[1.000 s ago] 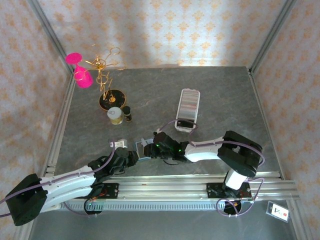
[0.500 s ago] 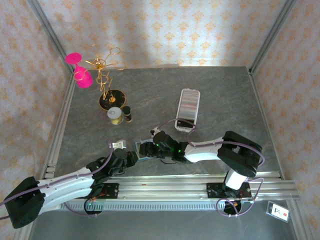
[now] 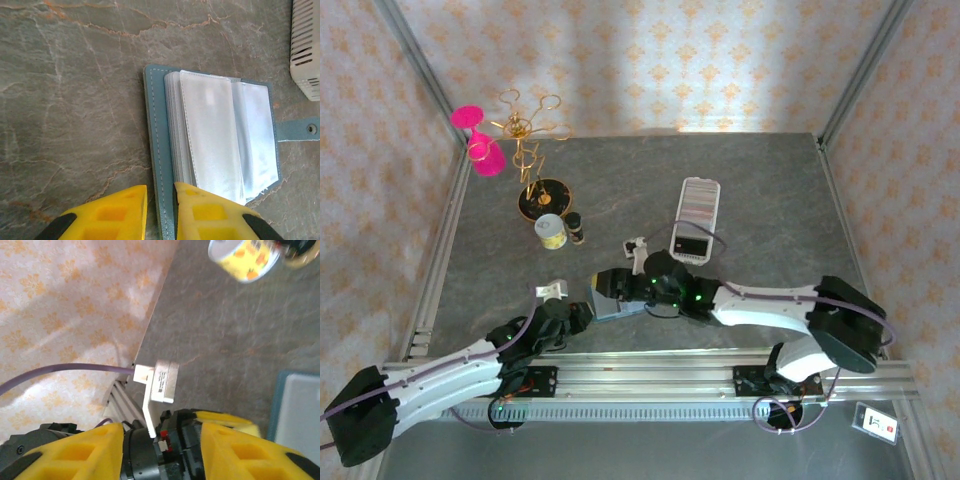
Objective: Put the credit cards into the card holder
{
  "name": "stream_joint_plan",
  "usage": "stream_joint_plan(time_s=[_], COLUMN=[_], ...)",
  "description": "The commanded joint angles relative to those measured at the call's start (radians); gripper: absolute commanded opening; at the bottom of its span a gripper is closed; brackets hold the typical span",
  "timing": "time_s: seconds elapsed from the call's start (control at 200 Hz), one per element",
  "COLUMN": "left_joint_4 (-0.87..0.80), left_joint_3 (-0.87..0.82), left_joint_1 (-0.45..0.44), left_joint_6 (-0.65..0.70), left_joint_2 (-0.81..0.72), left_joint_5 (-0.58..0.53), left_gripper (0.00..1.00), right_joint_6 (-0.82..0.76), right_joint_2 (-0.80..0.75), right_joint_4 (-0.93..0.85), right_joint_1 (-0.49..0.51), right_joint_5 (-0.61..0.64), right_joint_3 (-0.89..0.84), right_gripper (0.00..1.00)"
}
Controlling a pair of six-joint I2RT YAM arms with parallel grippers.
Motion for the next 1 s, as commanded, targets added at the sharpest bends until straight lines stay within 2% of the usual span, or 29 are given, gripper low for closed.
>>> stream_joint_plan(time_s=[0.0,0.135,0.185,0.25,0.325,0.4,0.481,0.586,0.661,0.881,0.991], left_joint_4=[-0.09,-0.137,-0.125,-0.105,-0.078,-0.021,0.034,0.064,0.081,0.099,0.082], left_joint_3=[0.055,0.119,0.142,0.172,0.2,0.204,0.195,0.191,0.184,0.163,0.16], left_joint_1=[0.009,0.011,0.011,0.011,0.011,0.012,0.011,0.011,0.011,0.012,0.011], left_joint_6=[0.021,0.071,0.094,0.118,0.131,0.14,0.142,0.144,0.14,0.129,0.134], left_joint_2=[-0.037,-0.048,-0.038,-0.012,0.027,0.061,0.092,0.122,0.133,0.134,0.129], left_joint_5=[-0.043,-0.045,-0.024,0.006,0.035,0.063,0.081,0.086,0.096,0.134,0.145], left_gripper=[0.22,0.23,0.24,0.24,0.24,0.23,0.23,0.23,0.23,0.22,0.22], right_joint_6=[-0.239,-0.638,-0.857,-1.217,-1.424,-1.487,-1.601,-1.758,-1.847,-1.925,-1.97], right_joint_2=[-0.081,-0.153,-0.172,-0.189,-0.192,-0.154,-0.096,-0.061,-0.048,0.058,0.118], right_joint_4=[-0.21,-0.346,-0.383,-0.429,-0.418,-0.478,-0.604,-0.591,-0.517,-0.44,-0.498], right_joint_1=[-0.106,-0.253,-0.288,-0.324,-0.4,-0.503,-0.565,-0.574,-0.585,-0.615,-0.617], right_joint_5=[0.098,0.138,0.134,0.129,0.175,0.121,0.053,0.145,0.205,0.234,0.241], right_joint_3=[0.053,0.11,0.116,0.095,0.061,0.099,0.154,0.12,0.074,0.128,0.171], right_gripper=[0.47,0.5,0.51,0.51,0.53,0.61,0.63,0.65,0.71,0.72,0.72])
